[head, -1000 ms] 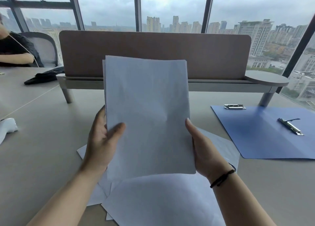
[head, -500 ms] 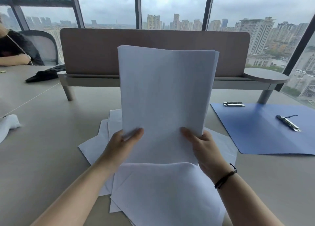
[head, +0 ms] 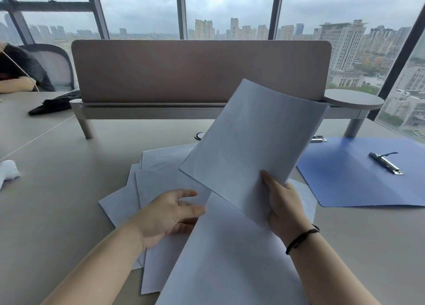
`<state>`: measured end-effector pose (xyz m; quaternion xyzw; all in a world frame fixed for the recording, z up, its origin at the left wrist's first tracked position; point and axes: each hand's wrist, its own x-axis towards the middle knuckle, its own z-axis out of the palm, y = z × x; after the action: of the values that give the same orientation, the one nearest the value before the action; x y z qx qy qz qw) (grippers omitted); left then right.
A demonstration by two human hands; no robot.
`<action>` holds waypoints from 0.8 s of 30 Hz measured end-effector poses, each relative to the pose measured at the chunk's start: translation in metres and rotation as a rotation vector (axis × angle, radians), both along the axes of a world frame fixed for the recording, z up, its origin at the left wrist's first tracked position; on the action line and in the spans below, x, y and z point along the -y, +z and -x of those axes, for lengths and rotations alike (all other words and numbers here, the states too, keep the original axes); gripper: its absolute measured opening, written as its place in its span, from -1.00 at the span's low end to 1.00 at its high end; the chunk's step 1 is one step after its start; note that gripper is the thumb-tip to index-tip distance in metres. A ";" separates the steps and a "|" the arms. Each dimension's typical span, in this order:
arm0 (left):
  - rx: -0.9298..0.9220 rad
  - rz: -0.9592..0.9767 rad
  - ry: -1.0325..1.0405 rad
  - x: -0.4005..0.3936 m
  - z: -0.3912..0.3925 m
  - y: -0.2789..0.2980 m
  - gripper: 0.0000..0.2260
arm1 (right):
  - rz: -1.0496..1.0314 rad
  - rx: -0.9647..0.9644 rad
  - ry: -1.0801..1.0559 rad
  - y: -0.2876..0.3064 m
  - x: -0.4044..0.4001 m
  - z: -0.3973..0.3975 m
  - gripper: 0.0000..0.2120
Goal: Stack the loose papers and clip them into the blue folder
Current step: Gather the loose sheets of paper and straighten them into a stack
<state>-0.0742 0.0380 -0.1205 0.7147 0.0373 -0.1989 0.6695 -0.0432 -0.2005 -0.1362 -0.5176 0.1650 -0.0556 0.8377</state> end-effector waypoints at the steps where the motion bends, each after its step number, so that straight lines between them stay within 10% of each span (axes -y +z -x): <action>1: 0.001 -0.050 -0.040 0.001 0.001 -0.002 -0.39 | 0.002 -0.003 0.003 0.001 -0.001 0.001 -0.94; 8: 0.231 -0.325 0.069 0.003 -0.001 -0.007 -0.78 | 0.006 -0.016 0.067 0.009 0.004 0.005 -0.91; 14: 0.076 0.012 0.452 -0.029 -0.018 0.001 -0.80 | 0.160 -0.113 0.257 0.014 0.001 0.013 -0.86; 24: 0.043 0.142 0.377 -0.029 -0.017 -0.002 -0.79 | 0.328 -0.182 0.554 0.014 -0.012 0.025 -0.94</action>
<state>-0.0570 0.0670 -0.1228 0.6501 0.1423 -0.0569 0.7442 -0.0685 -0.1889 -0.1226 -0.6736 0.0809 0.1949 0.7083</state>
